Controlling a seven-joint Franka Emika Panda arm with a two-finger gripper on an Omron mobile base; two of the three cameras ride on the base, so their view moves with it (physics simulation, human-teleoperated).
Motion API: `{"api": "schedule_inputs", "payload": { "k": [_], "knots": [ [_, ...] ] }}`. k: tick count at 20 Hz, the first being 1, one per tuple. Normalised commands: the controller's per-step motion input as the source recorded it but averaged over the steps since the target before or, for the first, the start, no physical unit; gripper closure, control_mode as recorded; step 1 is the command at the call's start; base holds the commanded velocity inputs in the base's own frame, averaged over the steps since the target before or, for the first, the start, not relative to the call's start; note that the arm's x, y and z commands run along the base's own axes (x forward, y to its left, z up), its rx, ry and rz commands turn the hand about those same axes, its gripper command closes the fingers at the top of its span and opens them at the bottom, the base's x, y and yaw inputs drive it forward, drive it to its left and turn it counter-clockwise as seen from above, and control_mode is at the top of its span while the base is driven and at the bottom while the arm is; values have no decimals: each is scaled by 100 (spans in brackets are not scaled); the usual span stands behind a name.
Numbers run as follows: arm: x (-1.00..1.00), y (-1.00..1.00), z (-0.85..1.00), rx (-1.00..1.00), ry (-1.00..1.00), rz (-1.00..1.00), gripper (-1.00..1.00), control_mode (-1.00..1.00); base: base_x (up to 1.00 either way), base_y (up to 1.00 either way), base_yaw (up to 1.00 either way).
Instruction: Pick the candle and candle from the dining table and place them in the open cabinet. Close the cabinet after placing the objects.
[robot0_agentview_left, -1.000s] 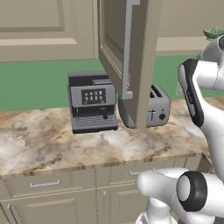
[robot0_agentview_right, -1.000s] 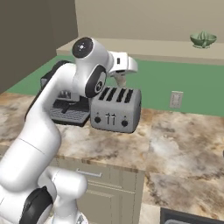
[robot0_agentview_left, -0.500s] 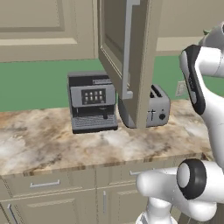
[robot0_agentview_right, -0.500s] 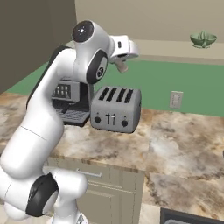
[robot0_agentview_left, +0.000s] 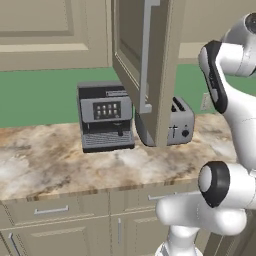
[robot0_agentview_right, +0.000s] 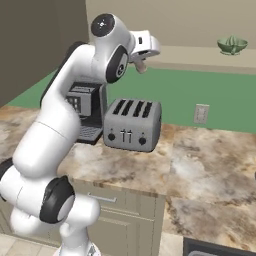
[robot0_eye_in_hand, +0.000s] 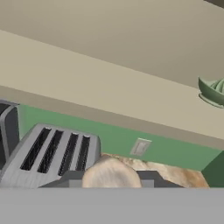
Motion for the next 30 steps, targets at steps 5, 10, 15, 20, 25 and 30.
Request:
{"api": "schedule_inputs", "payload": {
  "k": [5,10,15,20,25,30],
  "knots": [
    [40,0,16,0,-3,1,100,-100,0,0,0],
    [43,0,13,-1,0,0,100,-100,0,0,0],
    [45,0,8,-2,0,0,100,-100,0,0,0],
    [51,0,0,0,2,0,100,-100,0,0,0],
    [51,0,0,0,9,0,100,-100,0,0,0],
    [46,0,0,0,5,0,100,-100,0,0,0]
  ]
}}
